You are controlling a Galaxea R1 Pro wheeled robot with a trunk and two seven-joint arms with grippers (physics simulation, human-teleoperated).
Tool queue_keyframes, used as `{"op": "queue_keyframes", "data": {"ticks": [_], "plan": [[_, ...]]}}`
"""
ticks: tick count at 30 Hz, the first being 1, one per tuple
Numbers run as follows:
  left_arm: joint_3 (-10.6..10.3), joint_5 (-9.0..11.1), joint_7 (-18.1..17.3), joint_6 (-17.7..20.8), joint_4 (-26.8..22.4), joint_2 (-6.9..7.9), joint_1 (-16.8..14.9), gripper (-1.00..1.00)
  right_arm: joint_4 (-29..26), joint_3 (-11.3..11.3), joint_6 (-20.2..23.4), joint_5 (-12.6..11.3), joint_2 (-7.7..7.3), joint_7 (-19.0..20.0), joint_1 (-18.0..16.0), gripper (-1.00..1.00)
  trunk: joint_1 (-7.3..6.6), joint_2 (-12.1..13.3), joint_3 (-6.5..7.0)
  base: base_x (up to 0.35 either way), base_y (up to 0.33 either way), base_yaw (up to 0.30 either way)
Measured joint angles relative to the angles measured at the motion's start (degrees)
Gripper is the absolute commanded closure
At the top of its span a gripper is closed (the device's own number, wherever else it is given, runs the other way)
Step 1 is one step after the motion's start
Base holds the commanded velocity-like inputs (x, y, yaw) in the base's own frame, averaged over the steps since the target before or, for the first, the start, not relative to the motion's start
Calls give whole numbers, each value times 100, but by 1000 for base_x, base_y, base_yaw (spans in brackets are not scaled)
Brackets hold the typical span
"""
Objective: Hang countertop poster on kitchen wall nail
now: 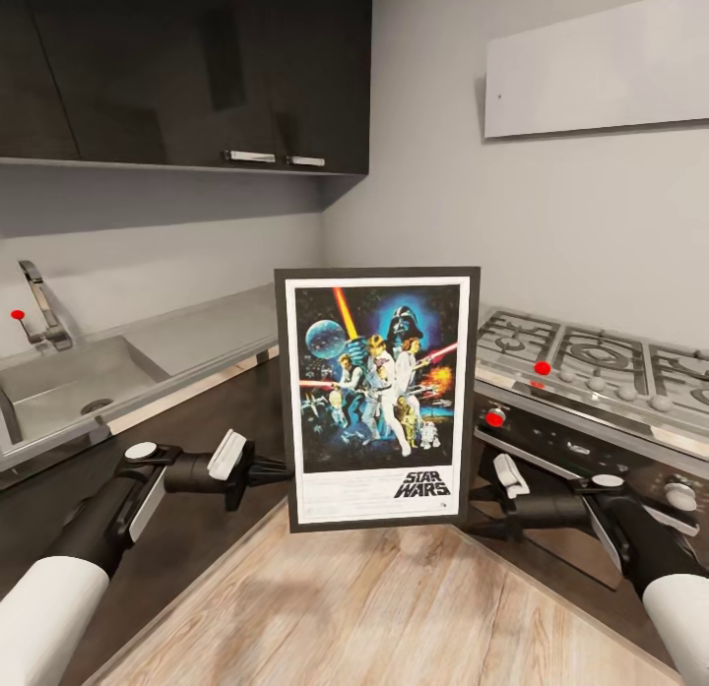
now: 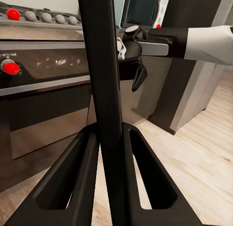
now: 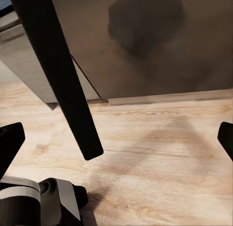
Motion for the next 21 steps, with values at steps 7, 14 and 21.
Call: {"op": "queue_keyframes", "data": {"ticks": [7,14,21], "plan": [[8,0,0,0,0,4,0,100,-13,-7,0,-1,30,0,0,-100,0,0,0,0,0,0],[9,0,0,0,0,4,0,100,-14,-8,0,-11,32,0,0,-100,0,0,0,0,0,0],[9,0,0,0,0,4,0,100,-14,-6,-10,-17,33,0,0,-100,0,0,0,0,0,0]]}}
